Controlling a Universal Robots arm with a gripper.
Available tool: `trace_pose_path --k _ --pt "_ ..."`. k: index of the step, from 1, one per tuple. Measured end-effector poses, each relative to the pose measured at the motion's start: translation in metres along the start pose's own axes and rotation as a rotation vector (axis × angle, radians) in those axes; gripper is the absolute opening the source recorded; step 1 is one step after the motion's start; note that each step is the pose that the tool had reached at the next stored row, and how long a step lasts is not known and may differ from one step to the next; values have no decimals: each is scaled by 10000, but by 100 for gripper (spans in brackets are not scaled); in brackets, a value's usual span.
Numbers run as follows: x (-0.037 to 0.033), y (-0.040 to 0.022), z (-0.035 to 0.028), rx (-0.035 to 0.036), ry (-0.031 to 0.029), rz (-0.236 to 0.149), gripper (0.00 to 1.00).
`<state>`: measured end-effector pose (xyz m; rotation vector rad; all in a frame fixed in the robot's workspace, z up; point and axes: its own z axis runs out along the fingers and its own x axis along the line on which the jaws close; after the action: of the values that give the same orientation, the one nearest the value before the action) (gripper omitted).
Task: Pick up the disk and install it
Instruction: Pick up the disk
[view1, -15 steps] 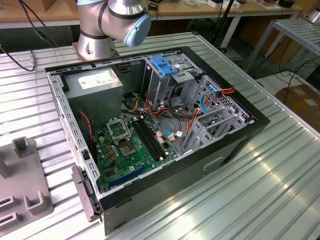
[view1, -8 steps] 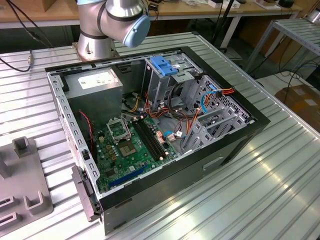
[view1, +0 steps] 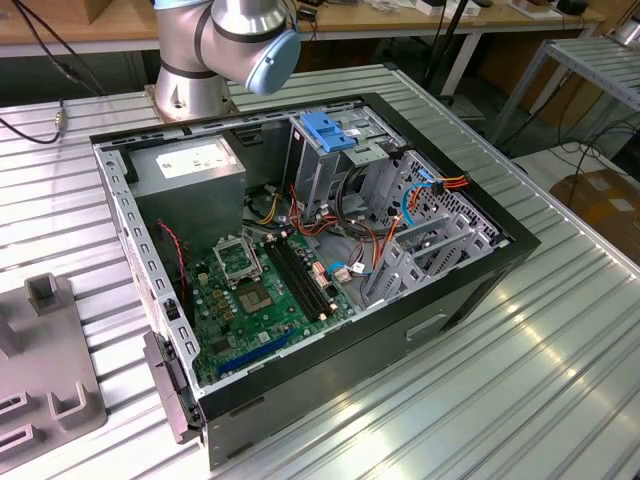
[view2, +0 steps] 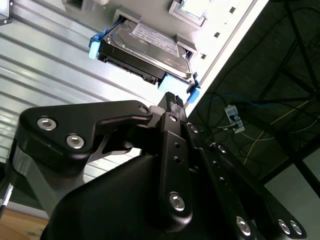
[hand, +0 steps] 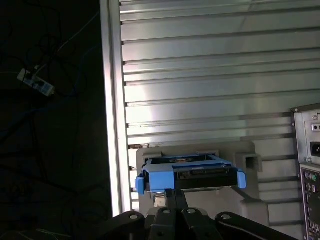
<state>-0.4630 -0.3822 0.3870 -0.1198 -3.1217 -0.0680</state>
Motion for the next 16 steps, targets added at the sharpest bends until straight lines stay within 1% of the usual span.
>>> trace_pose_path --k 6,9,11,12,13,16 --pt "1 0 0 0 0 -2 10" --pt "1 0 0 4 9 -197 10" --pt "2 0 1 9 22 -533 10" --pt "1 0 0 16 38 -871 10" --pt "1 0 0 21 48 -1122 10" --pt "1 0 0 32 74 -1722 10"
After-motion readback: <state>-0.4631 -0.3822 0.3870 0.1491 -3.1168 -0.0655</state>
